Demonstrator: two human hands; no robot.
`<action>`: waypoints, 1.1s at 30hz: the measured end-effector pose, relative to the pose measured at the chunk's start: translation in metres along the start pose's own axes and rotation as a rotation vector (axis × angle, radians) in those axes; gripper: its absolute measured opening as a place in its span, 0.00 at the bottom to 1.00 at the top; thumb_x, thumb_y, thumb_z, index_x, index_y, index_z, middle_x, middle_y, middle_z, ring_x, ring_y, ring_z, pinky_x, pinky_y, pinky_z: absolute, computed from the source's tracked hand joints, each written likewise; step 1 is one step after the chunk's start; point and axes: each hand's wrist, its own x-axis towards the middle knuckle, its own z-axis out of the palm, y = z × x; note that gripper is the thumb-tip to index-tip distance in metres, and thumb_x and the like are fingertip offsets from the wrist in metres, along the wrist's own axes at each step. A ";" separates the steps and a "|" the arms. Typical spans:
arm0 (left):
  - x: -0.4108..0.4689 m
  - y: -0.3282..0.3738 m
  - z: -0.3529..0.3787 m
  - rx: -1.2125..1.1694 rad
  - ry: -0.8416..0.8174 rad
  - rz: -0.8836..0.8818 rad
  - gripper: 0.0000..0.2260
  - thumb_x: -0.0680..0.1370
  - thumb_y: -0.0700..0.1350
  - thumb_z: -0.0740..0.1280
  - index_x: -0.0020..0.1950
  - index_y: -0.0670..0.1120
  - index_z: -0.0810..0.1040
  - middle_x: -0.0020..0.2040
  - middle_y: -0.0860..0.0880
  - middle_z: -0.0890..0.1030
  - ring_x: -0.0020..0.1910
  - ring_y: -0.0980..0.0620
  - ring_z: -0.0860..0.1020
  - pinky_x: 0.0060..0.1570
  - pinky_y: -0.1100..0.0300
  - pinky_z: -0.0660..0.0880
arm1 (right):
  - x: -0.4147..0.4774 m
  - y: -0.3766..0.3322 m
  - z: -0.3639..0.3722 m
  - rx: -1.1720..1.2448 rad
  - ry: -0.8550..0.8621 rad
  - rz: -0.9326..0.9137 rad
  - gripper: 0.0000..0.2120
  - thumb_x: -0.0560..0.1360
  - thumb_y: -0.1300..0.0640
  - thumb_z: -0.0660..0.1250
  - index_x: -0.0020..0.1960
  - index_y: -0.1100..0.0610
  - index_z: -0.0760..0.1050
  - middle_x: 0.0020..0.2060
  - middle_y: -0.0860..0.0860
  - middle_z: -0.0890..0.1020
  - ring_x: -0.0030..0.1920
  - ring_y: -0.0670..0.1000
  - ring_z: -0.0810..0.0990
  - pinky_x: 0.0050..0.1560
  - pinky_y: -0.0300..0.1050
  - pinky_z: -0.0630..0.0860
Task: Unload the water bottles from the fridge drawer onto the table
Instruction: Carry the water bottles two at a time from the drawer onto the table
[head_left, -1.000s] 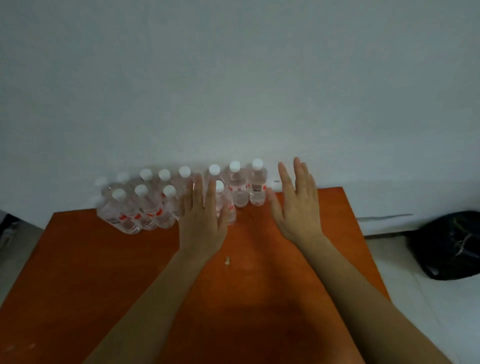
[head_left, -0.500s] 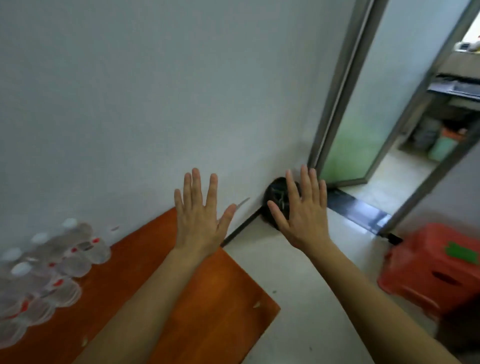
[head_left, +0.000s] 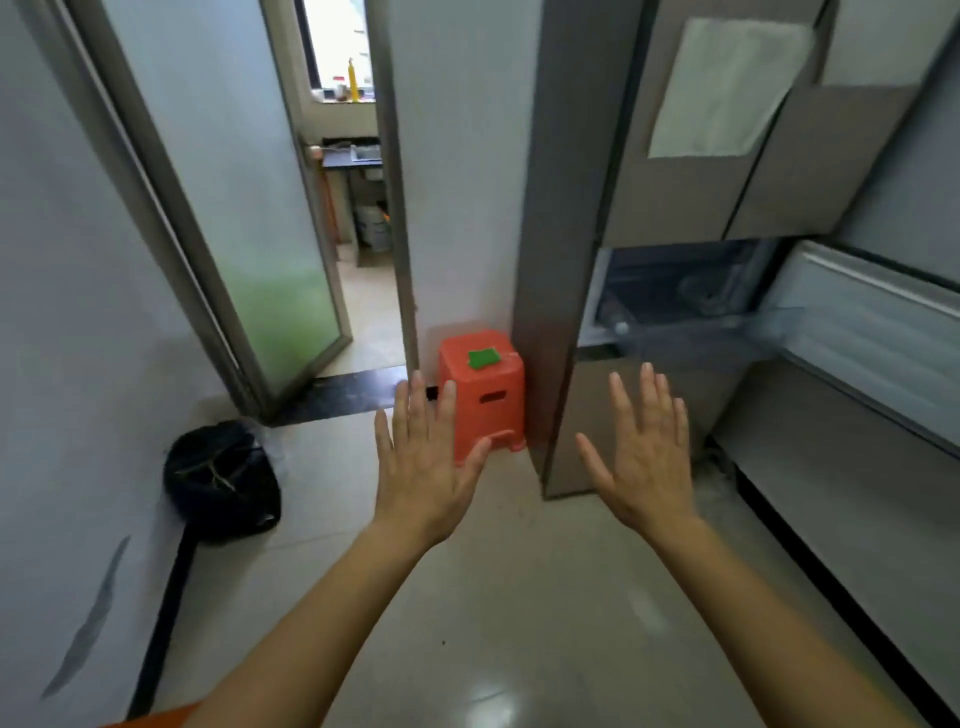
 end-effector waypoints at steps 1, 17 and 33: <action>0.005 0.019 0.010 -0.012 -0.022 0.037 0.36 0.79 0.69 0.40 0.82 0.50 0.45 0.82 0.42 0.43 0.80 0.44 0.40 0.77 0.40 0.46 | -0.007 0.023 -0.001 -0.024 0.002 0.046 0.39 0.77 0.40 0.63 0.81 0.56 0.53 0.80 0.62 0.49 0.79 0.62 0.48 0.76 0.65 0.52; 0.153 0.250 0.154 0.059 -0.211 0.159 0.33 0.81 0.66 0.45 0.81 0.53 0.40 0.82 0.46 0.39 0.80 0.46 0.36 0.77 0.44 0.40 | 0.054 0.304 0.031 -0.038 -0.162 0.296 0.37 0.80 0.36 0.53 0.81 0.52 0.48 0.80 0.61 0.46 0.80 0.60 0.46 0.78 0.61 0.49; 0.362 0.339 0.287 -0.027 -0.420 0.203 0.32 0.82 0.64 0.48 0.82 0.51 0.46 0.82 0.43 0.46 0.81 0.45 0.45 0.77 0.43 0.52 | 0.249 0.435 0.137 -0.071 -0.283 0.291 0.36 0.79 0.31 0.41 0.80 0.50 0.55 0.80 0.60 0.52 0.80 0.59 0.48 0.78 0.61 0.45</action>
